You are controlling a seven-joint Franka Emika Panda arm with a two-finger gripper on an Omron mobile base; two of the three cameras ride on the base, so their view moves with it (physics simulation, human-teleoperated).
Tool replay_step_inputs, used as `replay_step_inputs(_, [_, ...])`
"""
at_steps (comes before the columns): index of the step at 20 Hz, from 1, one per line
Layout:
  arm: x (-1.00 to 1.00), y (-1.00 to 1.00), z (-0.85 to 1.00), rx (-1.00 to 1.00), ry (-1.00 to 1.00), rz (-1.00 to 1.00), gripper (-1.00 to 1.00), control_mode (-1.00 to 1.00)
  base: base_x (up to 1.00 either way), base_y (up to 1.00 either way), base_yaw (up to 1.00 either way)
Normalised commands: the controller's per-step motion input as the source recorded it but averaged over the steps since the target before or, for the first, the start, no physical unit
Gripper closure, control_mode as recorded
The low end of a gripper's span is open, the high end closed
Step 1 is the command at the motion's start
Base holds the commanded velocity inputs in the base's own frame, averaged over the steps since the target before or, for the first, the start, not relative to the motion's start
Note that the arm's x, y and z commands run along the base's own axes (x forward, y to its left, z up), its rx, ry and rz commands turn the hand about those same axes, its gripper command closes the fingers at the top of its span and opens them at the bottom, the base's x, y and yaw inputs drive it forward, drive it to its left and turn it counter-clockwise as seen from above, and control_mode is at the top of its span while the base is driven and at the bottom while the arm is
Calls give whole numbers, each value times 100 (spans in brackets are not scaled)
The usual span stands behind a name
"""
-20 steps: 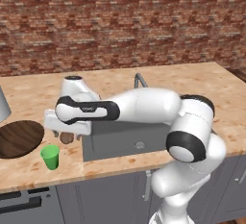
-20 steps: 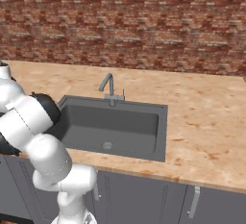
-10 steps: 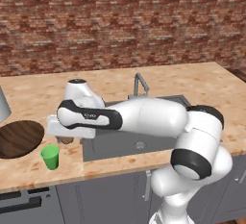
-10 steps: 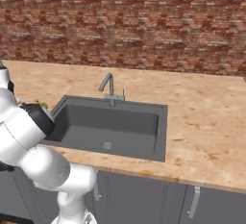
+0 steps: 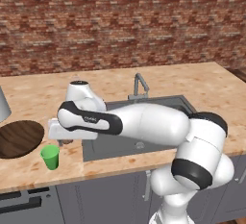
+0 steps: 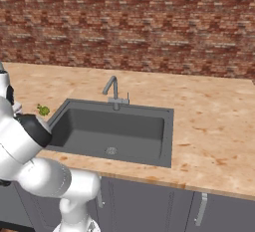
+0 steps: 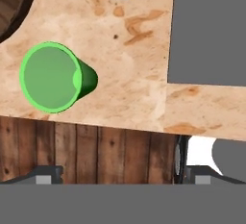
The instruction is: Remove the broccoli and potato from the sink. Then move the bowl and cup from the counter to the sink for washing.
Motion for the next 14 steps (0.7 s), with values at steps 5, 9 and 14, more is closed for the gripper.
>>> replay_step_inputs(5, [0,0,0,0,0,4,-100,-100,0,0,0])
replay_step_inputs(9, [0,4,-1,0,0,0,-100,-100,0,0,0])
replay_step_inputs(14, [0,5,-4,-1,-1,0,-100,-100,0,0,0])
